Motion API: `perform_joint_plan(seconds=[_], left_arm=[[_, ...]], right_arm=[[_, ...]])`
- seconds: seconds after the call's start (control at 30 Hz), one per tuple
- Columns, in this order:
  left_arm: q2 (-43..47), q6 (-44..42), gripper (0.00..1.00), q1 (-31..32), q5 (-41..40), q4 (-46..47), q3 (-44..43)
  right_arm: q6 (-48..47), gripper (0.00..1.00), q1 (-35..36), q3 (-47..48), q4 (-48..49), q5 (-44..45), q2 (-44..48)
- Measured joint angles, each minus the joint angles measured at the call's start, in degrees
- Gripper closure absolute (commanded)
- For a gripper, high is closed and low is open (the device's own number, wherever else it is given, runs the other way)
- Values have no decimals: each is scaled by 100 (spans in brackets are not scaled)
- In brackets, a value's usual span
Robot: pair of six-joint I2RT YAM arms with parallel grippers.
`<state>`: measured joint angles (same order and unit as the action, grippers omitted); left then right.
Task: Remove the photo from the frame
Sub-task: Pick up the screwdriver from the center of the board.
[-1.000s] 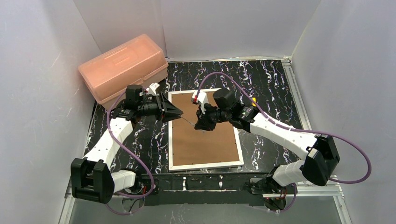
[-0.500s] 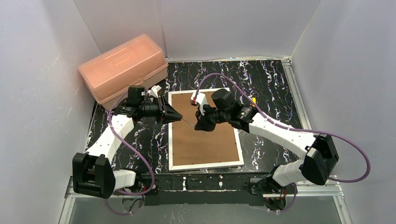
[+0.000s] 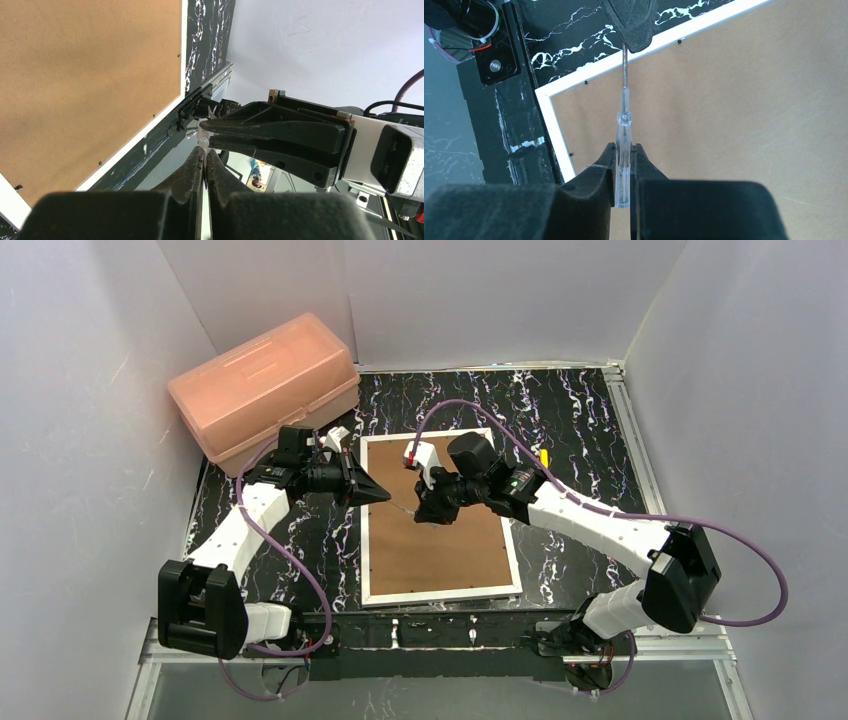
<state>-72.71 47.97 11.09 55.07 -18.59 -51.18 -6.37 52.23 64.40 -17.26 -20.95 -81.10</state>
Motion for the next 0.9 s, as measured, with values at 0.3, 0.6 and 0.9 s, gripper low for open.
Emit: perform_joint_plan(seconds=[0.3, 0.6, 0.9], left_arm=[[28, -98, 100, 0, -24, -125, 0], [170, 260, 100, -48, 98, 706, 90], [496, 1014, 100, -212, -31, 2011, 208]], right_arm=[[249, 1, -4, -153, 339, 297, 42], [2361, 1, -754, -527, 1266, -76, 179], [6063, 1, -1467, -2138, 4478, -739, 363]])
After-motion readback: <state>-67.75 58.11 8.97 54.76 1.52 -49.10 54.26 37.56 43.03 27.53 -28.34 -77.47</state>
